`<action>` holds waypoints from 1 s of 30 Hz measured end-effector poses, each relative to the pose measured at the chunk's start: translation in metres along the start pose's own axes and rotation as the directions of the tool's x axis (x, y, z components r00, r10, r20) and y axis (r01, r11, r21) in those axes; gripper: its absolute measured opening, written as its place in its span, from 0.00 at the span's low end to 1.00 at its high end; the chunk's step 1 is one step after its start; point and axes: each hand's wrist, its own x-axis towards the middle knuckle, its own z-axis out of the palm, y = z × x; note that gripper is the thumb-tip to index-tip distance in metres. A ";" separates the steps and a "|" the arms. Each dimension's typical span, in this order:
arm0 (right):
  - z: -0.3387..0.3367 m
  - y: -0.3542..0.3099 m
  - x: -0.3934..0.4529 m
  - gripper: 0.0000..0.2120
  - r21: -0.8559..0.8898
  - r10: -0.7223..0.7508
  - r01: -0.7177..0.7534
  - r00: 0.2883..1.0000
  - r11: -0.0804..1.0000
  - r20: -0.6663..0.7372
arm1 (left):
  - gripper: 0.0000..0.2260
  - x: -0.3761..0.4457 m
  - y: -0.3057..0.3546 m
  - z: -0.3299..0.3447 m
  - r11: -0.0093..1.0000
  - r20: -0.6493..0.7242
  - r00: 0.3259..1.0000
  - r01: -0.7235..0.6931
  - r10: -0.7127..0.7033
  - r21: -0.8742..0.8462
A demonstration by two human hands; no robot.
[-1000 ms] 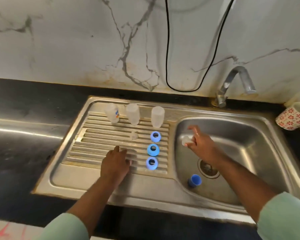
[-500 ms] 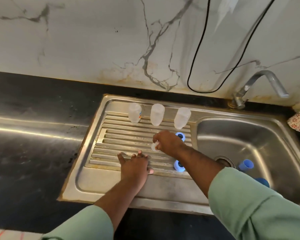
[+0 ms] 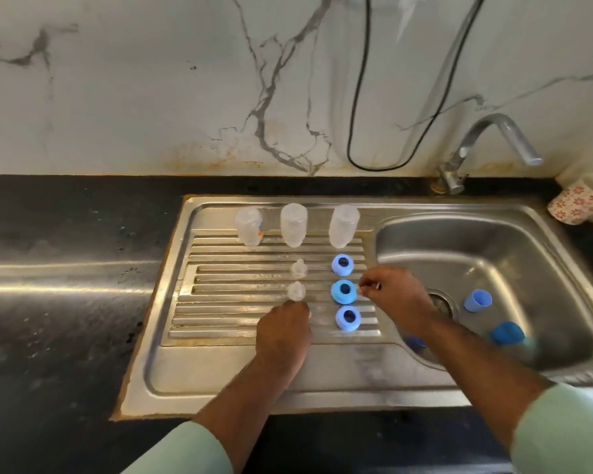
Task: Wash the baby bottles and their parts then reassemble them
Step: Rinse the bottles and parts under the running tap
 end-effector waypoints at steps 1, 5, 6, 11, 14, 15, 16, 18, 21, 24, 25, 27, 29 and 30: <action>-0.013 0.020 -0.007 0.03 0.005 0.035 -0.035 0.999 0.999 -0.028 | 0.11 0.002 0.018 -0.002 0.999 -0.037 0.998 -0.042 0.041 -0.029; -0.049 0.094 -0.016 0.04 0.073 0.166 -0.162 0.985 0.984 -0.039 | 0.11 0.017 0.093 -0.007 0.976 -0.109 0.974 -0.205 0.197 -0.071; -0.058 0.116 -0.013 0.07 0.090 0.171 -0.166 0.984 0.982 -0.043 | 0.12 0.025 0.116 -0.005 0.971 -0.120 0.967 -0.234 0.226 -0.055; -0.070 0.204 0.021 0.07 0.033 0.172 -0.175 0.982 0.984 0.082 | 0.12 0.067 0.193 0.026 0.970 -0.031 0.970 -0.243 0.242 -0.028; -0.058 0.252 0.046 0.14 0.027 0.181 -0.188 0.968 0.982 0.171 | 0.13 0.090 0.228 0.055 0.986 0.070 0.984 -0.163 0.164 -0.027; -0.052 0.262 0.053 0.13 0.019 0.171 -0.178 0.966 0.984 0.195 | 0.13 0.098 0.236 0.065 0.990 0.102 0.985 -0.137 0.139 -0.028; -0.045 0.276 0.063 0.12 0.010 0.169 -0.176 0.959 0.984 0.226 | 0.12 0.109 0.246 0.077 0.994 0.140 0.984 -0.110 0.111 -0.018; -0.029 0.294 0.077 0.12 -0.029 0.162 -0.161 0.938 0.987 0.307 | 0.12 0.126 0.257 0.097 0.999 0.191 0.981 -0.045 0.046 -0.008; -0.003 0.306 0.091 0.14 -0.080 0.105 -0.079 0.902 0.994 0.419 | 0.13 0.145 0.261 0.122 0.999 0.248 0.968 0.046 -0.049 0.017; 0.025 0.318 0.102 0.13 -0.077 0.042 -0.007 0.886 0.997 0.461 | 0.13 0.160 0.262 0.141 0.994 0.291 0.950 0.098 -0.111 0.057; 0.031 0.321 0.103 0.12 -0.138 0.020 0.046 0.894 0.989 0.448 | 0.13 0.163 0.261 0.145 0.991 0.302 0.945 0.112 -0.127 0.066; 0.052 0.333 0.106 0.11 -0.184 0.008 0.086 0.888 0.979 0.460 | 0.13 0.171 0.263 0.155 0.987 0.328 0.932 0.136 -0.157 0.086; 0.058 0.336 0.110 0.11 -0.113 0.038 0.022 0.863 0.993 0.505 | 0.13 0.177 0.265 0.160 0.982 0.341 0.922 0.166 -0.186 0.087; 0.060 0.335 0.113 0.11 -0.072 0.068 -0.037 0.853 0.997 0.518 | 0.14 0.180 0.267 0.160 0.980 0.340 0.919 0.183 -0.197 0.074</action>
